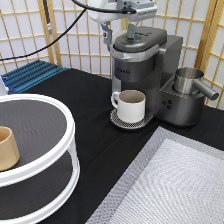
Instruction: Make coffee
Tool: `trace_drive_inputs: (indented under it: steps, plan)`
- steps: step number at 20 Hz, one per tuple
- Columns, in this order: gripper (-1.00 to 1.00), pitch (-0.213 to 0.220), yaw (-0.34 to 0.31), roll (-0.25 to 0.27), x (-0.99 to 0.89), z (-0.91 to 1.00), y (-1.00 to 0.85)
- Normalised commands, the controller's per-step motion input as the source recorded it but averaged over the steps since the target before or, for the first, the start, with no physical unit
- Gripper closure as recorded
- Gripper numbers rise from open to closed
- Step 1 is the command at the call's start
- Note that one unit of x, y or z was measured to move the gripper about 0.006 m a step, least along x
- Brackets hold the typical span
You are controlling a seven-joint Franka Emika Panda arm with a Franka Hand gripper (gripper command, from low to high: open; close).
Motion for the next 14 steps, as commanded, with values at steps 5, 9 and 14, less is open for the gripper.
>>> trace_drive_inputs:
  steps: [5, 9, 14]
  plan:
    - [-1.0, -0.02, 0.118, -0.123, 0.17, -0.59, 0.01]
    - [-1.0, 0.036, 0.158, -0.045, 0.28, -1.0, 0.14]
    - [-1.0, 0.04, 0.036, -0.008, -0.35, 0.82, -0.34]
